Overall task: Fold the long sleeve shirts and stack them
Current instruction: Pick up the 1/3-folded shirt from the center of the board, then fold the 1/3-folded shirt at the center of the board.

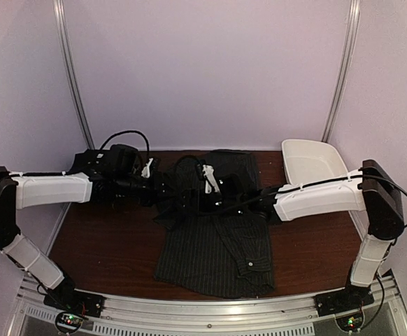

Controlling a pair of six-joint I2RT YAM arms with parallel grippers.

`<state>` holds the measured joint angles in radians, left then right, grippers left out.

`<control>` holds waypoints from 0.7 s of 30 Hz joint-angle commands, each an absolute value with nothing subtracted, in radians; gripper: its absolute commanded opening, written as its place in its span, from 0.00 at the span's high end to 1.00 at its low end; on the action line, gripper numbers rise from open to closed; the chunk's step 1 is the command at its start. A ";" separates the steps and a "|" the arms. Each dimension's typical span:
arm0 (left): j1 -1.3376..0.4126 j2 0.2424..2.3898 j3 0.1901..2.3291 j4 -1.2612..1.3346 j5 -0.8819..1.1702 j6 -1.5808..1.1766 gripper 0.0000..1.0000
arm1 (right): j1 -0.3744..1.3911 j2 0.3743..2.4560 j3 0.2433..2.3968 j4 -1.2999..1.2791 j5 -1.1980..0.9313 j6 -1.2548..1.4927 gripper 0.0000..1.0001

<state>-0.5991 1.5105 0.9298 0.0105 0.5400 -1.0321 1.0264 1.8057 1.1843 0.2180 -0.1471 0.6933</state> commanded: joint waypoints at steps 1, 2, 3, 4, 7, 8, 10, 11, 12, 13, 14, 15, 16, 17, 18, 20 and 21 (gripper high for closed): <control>-0.618 1.534 0.956 0.105 0.549 -1.082 1.00 | 1.035 1.834 1.177 0.255 -0.154 0.722 0.21; -0.623 1.538 0.960 0.107 0.550 -1.085 1.00 | 1.035 1.839 1.179 0.253 -0.149 0.722 0.21; -0.626 1.542 0.963 0.110 0.550 -1.087 1.00 | 1.035 1.842 1.180 0.253 -0.145 0.722 0.21; -0.631 1.544 0.967 0.110 0.550 -1.090 1.00 | 1.035 1.844 1.181 0.253 -0.140 0.723 0.21; -0.640 1.549 0.974 0.118 0.553 -1.100 1.00 | 1.035 1.853 1.184 0.245 -0.115 0.727 0.21; -0.642 1.551 0.977 0.119 0.553 -1.103 1.00 | 1.035 1.854 1.183 0.247 -0.108 0.728 0.21; -0.647 1.555 0.981 0.118 0.552 -1.103 1.00 | 1.035 1.855 1.183 0.255 -0.094 0.728 0.22; -0.649 1.558 0.982 0.117 0.555 -1.104 1.00 | 1.035 1.857 1.184 0.257 -0.091 0.728 0.22; -0.651 1.561 0.984 0.117 0.557 -1.104 1.00 | 1.035 1.860 1.187 0.259 -0.089 0.729 0.22; -0.655 1.564 0.987 0.117 0.559 -1.106 1.00 | 1.035 1.865 1.192 0.260 -0.091 0.730 0.22; -0.658 1.567 0.991 0.118 0.560 -1.106 1.00 | 1.034 1.871 1.197 0.259 -0.091 0.732 0.23; -0.661 1.570 0.994 0.117 0.560 -1.106 1.00 | 1.034 1.877 1.199 0.259 -0.090 0.733 0.23; -0.663 1.571 0.999 0.118 0.559 -1.106 1.00 | 1.034 1.881 1.200 0.258 -0.090 0.737 0.24; -0.664 1.572 1.002 0.118 0.559 -1.106 1.00 | 1.034 1.885 1.198 0.258 -0.086 0.739 0.24; -0.664 1.572 1.003 0.118 0.558 -1.107 1.00 | 1.034 1.887 1.197 0.256 -0.080 0.742 0.25; -0.664 1.571 1.005 0.118 0.556 -1.109 1.00 | 1.034 1.892 1.197 0.242 -0.062 0.744 0.29; -0.664 1.572 1.007 0.116 0.554 -1.107 1.00 | 1.033 1.891 1.194 0.236 -0.053 0.744 0.31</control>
<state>-0.6586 1.5658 0.9722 0.0635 0.5438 -1.1015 1.0271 1.8790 1.1851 0.2428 -0.1040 0.7334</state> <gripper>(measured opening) 0.005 0.723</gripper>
